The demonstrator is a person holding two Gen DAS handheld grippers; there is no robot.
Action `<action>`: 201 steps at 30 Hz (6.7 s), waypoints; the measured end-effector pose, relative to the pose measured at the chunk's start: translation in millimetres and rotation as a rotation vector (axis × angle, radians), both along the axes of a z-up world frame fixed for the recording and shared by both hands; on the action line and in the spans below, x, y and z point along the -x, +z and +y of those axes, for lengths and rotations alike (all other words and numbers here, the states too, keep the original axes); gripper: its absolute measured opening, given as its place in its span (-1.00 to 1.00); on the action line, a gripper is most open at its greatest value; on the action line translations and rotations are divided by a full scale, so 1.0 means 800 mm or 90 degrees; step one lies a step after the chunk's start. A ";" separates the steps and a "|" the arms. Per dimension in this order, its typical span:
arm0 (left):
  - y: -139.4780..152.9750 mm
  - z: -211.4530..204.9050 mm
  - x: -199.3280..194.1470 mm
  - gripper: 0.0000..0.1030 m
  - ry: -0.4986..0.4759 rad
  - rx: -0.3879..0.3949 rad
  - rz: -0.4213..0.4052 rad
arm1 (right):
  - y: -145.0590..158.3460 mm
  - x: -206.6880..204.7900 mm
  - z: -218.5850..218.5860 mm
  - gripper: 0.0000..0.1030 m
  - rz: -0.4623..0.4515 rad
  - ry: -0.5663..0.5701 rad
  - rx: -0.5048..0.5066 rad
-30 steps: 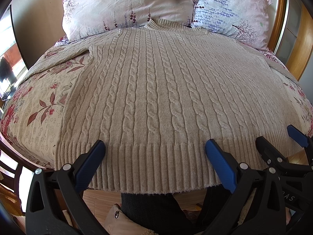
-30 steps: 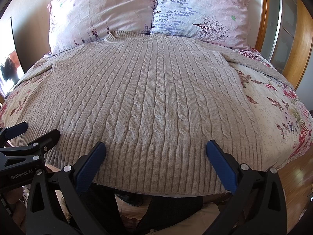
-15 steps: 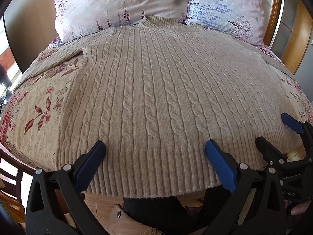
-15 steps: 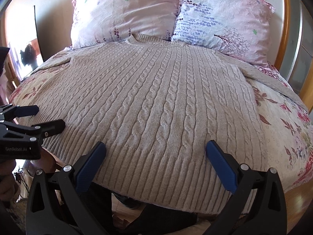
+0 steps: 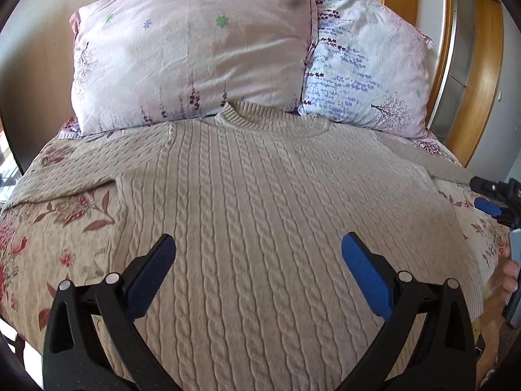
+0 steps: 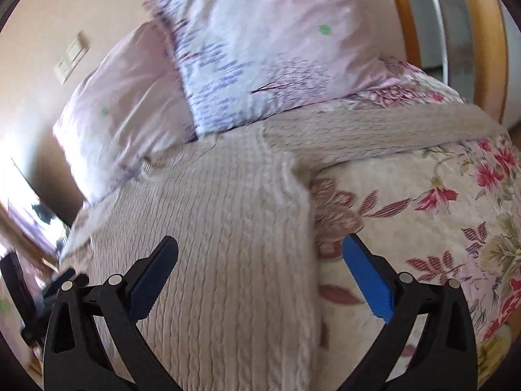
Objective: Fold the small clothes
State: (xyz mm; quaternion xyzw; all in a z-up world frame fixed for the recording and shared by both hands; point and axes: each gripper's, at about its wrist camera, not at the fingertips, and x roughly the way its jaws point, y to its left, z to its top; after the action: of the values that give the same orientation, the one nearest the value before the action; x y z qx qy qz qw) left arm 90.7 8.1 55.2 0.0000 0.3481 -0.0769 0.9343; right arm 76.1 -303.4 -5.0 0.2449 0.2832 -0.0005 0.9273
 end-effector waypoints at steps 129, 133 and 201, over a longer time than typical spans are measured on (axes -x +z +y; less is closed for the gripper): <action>-0.070 0.144 -0.244 -0.79 0.071 0.275 0.191 | -0.063 -0.146 -0.002 -0.84 0.077 -0.088 -0.224; -0.065 0.148 -0.236 -0.55 0.067 0.286 0.187 | -0.039 -0.128 0.015 -0.66 0.072 -0.045 -0.209; -0.093 0.124 -0.189 -0.81 0.113 0.704 0.130 | -0.034 -0.163 0.051 0.73 -0.065 0.106 -0.184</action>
State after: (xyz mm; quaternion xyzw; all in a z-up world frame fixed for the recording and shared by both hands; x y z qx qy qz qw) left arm 241.9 107.6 -19.4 -0.5257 0.3430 -0.1686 0.7599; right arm 206.5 -262.5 -32.5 0.3509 0.2517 0.1292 0.8926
